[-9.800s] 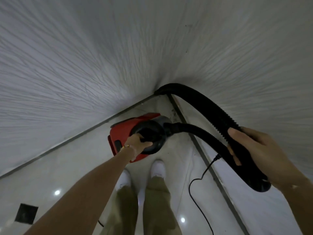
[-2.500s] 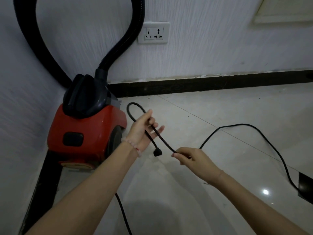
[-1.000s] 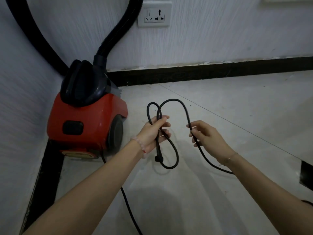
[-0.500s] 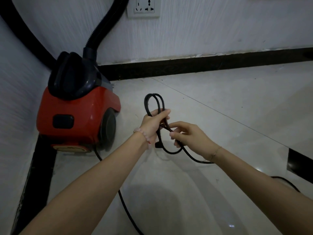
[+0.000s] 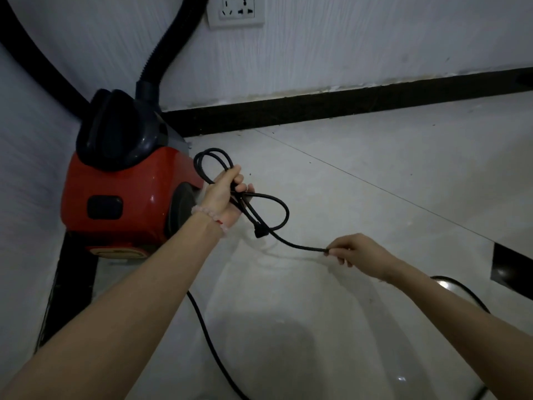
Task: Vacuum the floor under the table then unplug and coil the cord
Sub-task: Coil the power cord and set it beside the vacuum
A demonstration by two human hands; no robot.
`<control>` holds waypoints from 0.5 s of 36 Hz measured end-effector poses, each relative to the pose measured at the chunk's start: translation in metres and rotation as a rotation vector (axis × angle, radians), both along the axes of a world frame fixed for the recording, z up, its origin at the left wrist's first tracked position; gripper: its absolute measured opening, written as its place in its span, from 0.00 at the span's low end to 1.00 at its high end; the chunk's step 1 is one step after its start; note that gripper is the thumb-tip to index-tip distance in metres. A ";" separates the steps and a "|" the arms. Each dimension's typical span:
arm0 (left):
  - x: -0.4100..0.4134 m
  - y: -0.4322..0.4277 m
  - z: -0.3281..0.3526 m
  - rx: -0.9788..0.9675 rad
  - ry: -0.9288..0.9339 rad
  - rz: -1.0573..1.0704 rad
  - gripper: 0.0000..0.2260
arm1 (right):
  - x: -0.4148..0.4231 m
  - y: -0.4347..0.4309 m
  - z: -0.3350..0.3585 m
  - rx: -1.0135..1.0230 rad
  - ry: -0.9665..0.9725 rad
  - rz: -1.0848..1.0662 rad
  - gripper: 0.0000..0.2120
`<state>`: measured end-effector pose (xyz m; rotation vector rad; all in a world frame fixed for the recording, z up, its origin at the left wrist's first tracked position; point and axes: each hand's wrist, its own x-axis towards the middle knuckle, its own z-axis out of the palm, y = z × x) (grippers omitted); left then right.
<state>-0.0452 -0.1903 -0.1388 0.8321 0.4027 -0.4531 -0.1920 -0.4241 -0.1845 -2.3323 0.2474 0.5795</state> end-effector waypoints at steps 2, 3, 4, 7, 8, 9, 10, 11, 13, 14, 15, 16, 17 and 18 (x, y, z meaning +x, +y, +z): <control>-0.006 -0.002 -0.001 0.014 0.012 -0.096 0.10 | 0.006 0.004 0.003 -0.098 -0.068 -0.021 0.07; -0.010 -0.003 -0.002 0.048 0.011 -0.170 0.10 | 0.010 0.008 0.007 -0.153 -0.111 -0.024 0.08; -0.013 -0.005 -0.002 0.089 0.003 -0.251 0.09 | 0.013 0.011 0.013 -0.201 -0.155 -0.019 0.08; -0.023 -0.012 -0.002 0.225 -0.069 -0.457 0.07 | 0.024 0.023 0.032 -0.263 -0.267 0.055 0.09; -0.027 -0.015 -0.002 0.275 -0.117 -0.513 0.07 | 0.028 0.029 0.039 -0.269 -0.304 0.092 0.08; -0.029 -0.019 -0.002 0.329 -0.180 -0.573 0.08 | 0.031 0.034 0.045 -0.270 -0.343 0.127 0.08; -0.033 -0.022 -0.002 0.388 -0.254 -0.637 0.09 | 0.034 0.039 0.051 -0.267 -0.384 0.152 0.08; -0.036 -0.024 -0.001 0.445 -0.324 -0.697 0.09 | 0.037 0.043 0.056 -0.261 -0.421 0.162 0.07; -0.042 -0.029 0.002 0.487 -0.402 -0.792 0.07 | 0.042 0.047 0.065 -0.244 -0.464 0.154 0.06; -0.044 -0.030 0.003 0.474 -0.398 -0.822 0.05 | 0.045 0.047 0.068 -0.227 -0.466 0.143 0.05; -0.044 -0.030 0.003 0.438 -0.381 -0.841 0.03 | 0.047 0.045 0.071 -0.191 -0.459 0.127 0.05; -0.044 -0.030 0.002 0.399 -0.361 -0.854 0.03 | 0.049 0.044 0.074 -0.136 -0.450 0.105 0.06; -0.043 -0.030 0.001 0.380 -0.354 -0.874 0.06 | 0.050 0.042 0.077 -0.081 -0.437 0.082 0.08; -0.043 -0.029 0.001 0.377 -0.360 -0.902 0.08 | 0.052 0.041 0.079 -0.046 -0.427 0.067 0.11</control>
